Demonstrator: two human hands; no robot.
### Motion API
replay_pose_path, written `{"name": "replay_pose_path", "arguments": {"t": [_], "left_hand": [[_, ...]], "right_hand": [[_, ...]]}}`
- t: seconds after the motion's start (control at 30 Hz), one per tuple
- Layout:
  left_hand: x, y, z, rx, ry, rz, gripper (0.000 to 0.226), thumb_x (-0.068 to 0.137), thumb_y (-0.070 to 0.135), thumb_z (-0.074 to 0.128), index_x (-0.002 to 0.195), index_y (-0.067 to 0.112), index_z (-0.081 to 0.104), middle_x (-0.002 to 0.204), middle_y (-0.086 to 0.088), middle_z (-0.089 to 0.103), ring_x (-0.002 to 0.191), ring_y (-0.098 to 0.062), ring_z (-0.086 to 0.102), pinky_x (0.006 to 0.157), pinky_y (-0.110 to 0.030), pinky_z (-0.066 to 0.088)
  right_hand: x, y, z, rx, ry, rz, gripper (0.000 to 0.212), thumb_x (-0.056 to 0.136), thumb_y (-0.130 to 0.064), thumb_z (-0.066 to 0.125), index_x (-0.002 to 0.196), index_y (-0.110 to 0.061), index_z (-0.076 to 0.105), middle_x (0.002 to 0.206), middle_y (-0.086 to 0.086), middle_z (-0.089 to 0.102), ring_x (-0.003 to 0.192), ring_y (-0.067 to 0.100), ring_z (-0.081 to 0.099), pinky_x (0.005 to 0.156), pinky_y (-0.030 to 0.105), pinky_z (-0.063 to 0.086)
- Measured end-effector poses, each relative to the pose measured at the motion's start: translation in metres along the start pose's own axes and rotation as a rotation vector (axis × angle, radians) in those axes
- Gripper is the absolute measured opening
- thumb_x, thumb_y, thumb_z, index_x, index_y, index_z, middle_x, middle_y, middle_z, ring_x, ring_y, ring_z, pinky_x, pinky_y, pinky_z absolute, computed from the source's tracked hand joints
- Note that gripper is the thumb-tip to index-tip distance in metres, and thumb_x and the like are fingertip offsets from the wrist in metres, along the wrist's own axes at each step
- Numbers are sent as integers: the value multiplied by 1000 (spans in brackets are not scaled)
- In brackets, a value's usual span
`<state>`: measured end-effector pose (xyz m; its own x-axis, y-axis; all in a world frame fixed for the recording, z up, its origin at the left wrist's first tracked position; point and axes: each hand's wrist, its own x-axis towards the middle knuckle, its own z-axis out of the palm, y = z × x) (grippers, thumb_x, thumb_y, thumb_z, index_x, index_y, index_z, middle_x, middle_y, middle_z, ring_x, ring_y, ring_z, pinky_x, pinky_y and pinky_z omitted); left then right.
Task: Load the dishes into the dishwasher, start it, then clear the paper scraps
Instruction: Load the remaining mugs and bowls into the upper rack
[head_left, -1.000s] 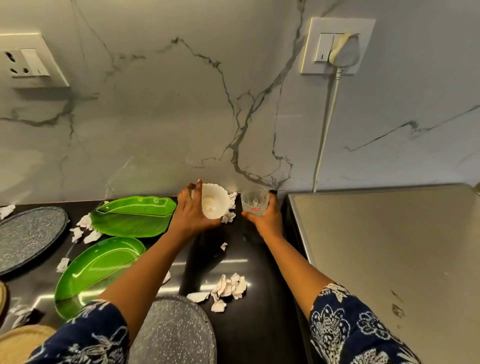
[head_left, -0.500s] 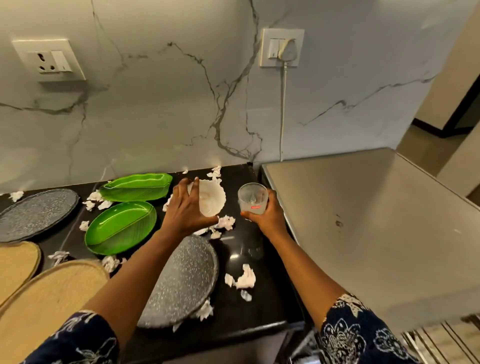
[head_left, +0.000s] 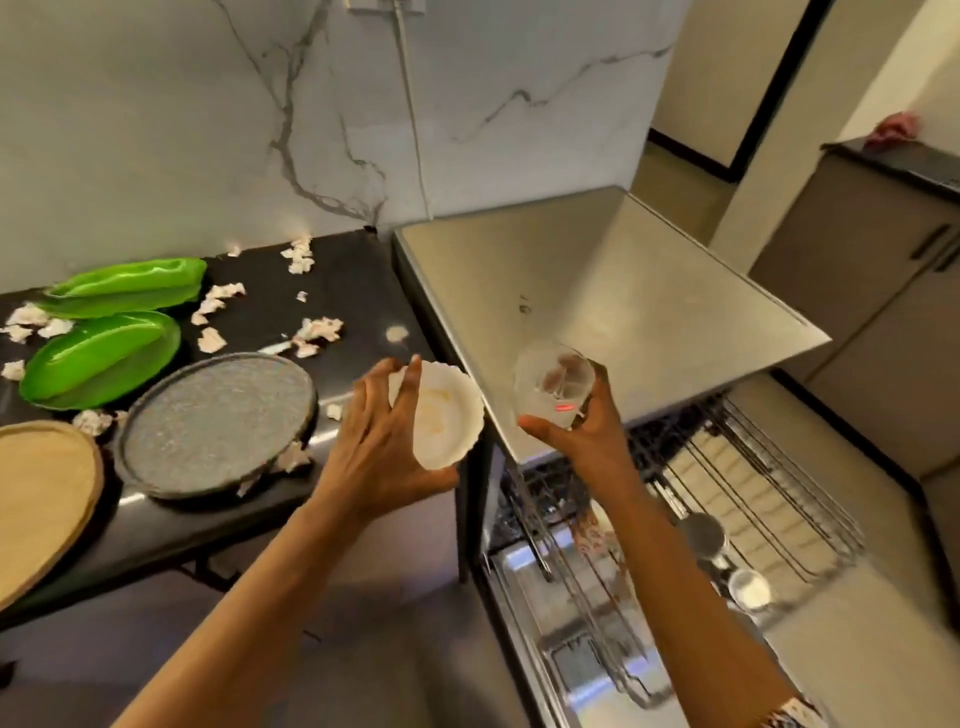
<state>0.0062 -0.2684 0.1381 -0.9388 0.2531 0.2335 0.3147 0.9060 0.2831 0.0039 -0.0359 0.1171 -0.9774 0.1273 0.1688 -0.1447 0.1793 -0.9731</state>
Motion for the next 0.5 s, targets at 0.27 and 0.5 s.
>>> {"name": "replay_pose_path", "arguments": {"t": [0.27,0.5], "left_hand": [[-42,104,76,6,-64,142,114,53,68,55,145,6,30,138,-15,31,125,-31,32,104,-41,35],[-90,183,158,19,-207,-2,120,51,70,65,145,6,28,140,-16,33,127,-35,36,102,-46,39]], "right_hand": [[-68,49,-134,-47,30,195,84,51,-39,82,126,-24,47,118,-3,60,106,13,60,83,31,55],[-73,127,-220,-186,-106,362,77,47,-45,83,115,-30,51,112,1,61,102,19,60,84,39,55]]}}
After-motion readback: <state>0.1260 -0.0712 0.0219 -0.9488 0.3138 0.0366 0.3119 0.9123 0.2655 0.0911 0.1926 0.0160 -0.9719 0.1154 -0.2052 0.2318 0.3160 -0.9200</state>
